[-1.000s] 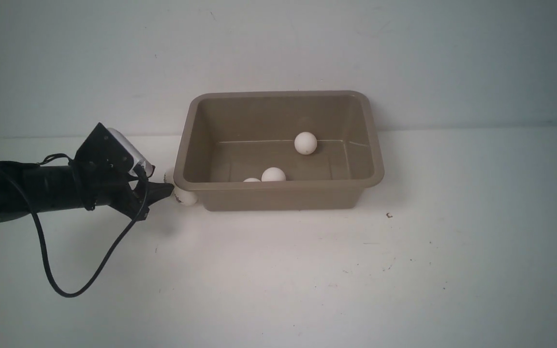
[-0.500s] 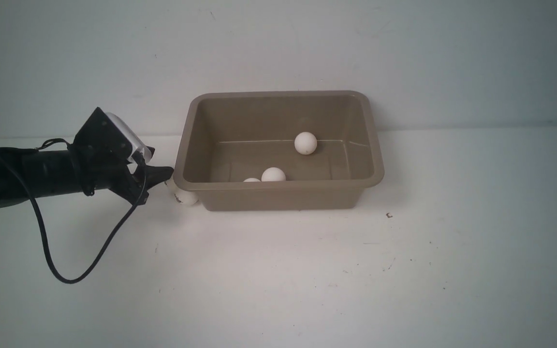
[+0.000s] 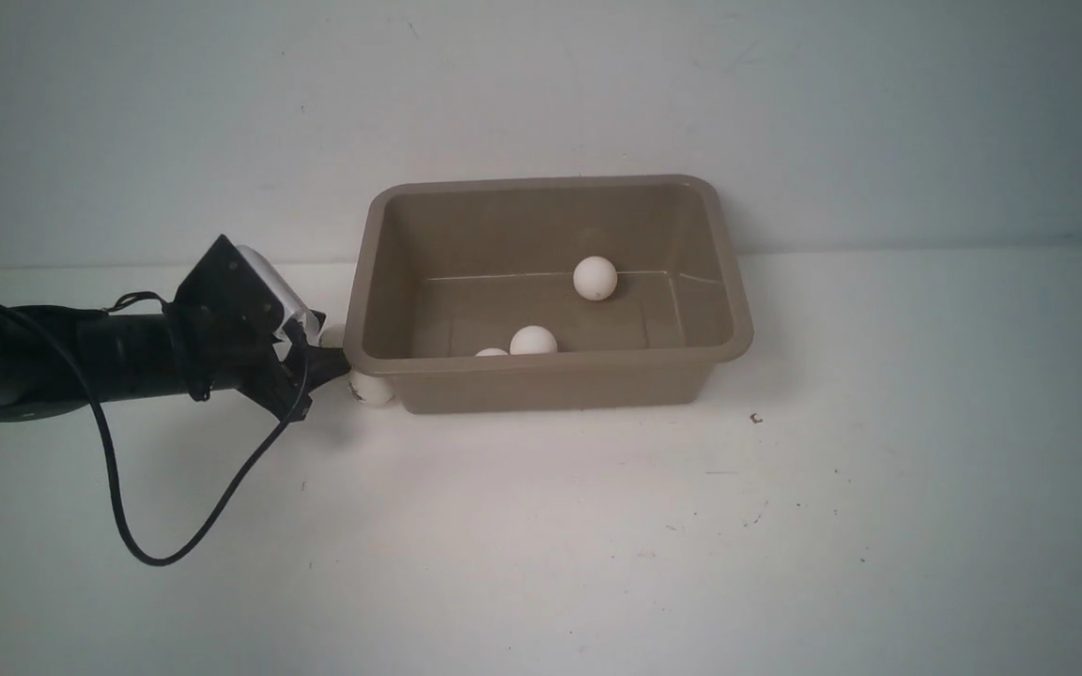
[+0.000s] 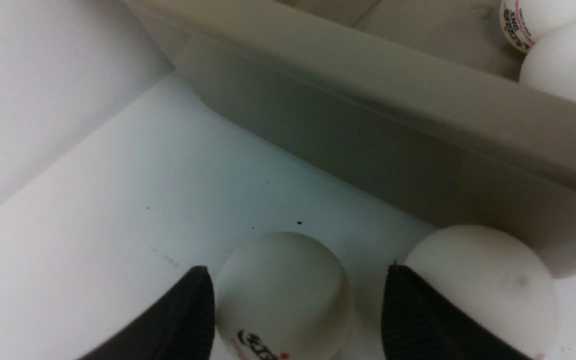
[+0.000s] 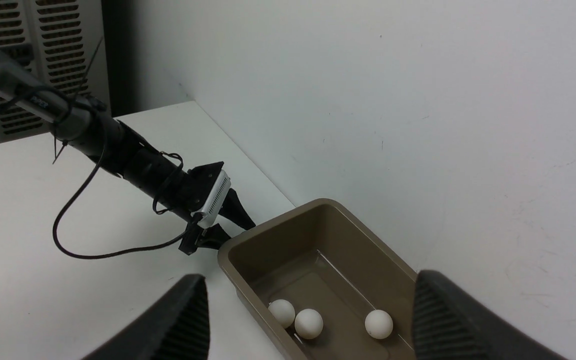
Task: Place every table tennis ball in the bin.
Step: Use the left arm to clamp the table tennis ball closest to it
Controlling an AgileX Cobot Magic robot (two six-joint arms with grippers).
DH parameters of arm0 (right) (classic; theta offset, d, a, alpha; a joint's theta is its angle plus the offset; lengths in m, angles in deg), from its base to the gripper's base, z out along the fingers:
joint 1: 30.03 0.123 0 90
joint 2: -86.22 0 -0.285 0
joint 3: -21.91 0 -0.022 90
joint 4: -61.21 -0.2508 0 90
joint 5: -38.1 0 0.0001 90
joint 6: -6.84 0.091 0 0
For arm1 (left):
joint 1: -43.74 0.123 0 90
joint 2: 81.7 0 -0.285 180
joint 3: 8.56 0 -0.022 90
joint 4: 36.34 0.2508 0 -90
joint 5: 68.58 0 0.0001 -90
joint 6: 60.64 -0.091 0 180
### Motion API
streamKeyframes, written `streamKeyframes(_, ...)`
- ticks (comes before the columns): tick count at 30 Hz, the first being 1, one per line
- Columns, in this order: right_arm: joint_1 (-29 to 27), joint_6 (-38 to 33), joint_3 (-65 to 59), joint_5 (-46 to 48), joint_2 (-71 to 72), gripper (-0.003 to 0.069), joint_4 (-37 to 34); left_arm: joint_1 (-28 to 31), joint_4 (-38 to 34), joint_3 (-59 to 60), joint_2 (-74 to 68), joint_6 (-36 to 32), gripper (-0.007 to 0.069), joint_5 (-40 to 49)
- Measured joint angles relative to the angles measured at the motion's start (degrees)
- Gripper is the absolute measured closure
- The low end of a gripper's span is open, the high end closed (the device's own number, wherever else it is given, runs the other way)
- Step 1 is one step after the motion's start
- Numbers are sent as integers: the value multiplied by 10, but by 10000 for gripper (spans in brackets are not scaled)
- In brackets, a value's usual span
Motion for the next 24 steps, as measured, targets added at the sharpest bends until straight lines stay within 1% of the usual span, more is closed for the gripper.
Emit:
streamKeyframes(6, 0, 0, 0, 8, 0, 164, -1, -12, 0, -16, -18, 1, 214, -14)
streamKeyframes(10, 0, 0, 0, 12, 0, 164, -1, -12, 0, -16, -18, 2, 280, -16)
streamKeyframes(15, 0, 0, 0, 13, 0, 165, -1, -10, 1, -16, -13, 2, 279, -18)
streamKeyframes(19, 0, 0, 0, 13, 0, 165, -1, 6, 3, -16, 43, 2, 279, -18)
streamKeyframes(24, 0, 0, 0, 9, 0, 165, -2, 10, 2, -16, 118, 4, 279, -1)
